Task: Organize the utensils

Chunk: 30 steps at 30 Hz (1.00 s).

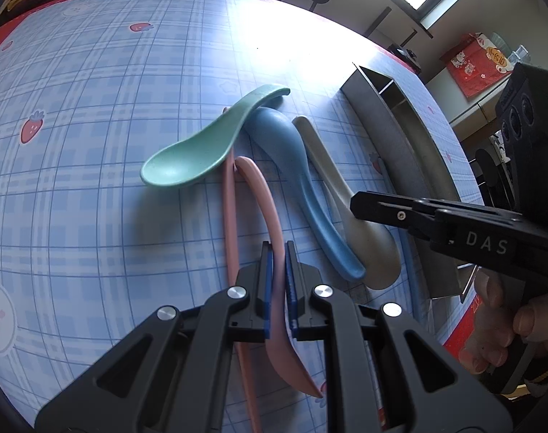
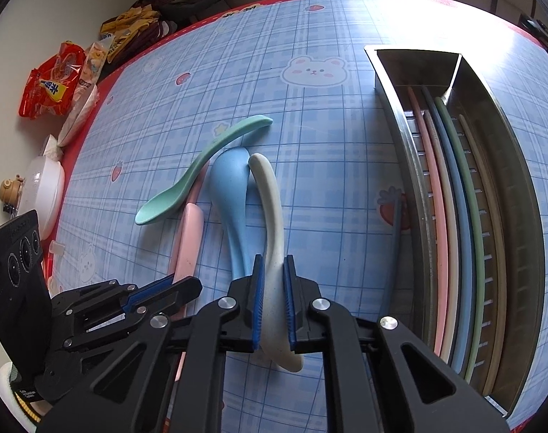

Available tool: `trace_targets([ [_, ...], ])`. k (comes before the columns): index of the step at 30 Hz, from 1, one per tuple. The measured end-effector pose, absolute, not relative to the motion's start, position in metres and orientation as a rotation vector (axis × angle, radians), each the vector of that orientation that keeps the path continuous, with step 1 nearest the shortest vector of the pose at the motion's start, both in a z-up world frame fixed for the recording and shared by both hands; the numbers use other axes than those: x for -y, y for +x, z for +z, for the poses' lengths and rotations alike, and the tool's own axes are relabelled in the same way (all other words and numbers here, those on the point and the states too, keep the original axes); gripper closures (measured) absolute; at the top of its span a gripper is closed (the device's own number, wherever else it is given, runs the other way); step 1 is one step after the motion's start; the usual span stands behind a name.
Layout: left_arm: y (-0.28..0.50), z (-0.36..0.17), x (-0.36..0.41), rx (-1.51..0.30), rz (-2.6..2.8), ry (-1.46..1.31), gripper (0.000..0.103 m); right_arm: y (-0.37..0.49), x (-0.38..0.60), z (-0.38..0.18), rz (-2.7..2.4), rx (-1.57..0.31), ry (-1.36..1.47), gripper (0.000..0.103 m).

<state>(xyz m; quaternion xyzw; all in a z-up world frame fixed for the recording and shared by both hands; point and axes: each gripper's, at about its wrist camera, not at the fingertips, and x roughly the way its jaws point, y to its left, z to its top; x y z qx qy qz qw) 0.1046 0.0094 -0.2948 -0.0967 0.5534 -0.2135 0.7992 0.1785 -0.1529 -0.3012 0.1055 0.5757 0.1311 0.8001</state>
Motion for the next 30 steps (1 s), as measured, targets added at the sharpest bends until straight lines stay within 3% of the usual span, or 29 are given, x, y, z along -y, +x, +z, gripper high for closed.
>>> trace_targets([
  [20, 0.105, -0.295, -0.010, -1.185, -0.457, -0.207, 0.090, 0.178, 0.142, -0.311, 0.327, -1.282, 0.241, 0.089],
  [30, 0.106, -0.292, -0.007, -1.185, -0.444, -0.189, 0.090, 0.168, 0.151, -0.301, 0.279, -1.246, 0.137, 0.097],
])
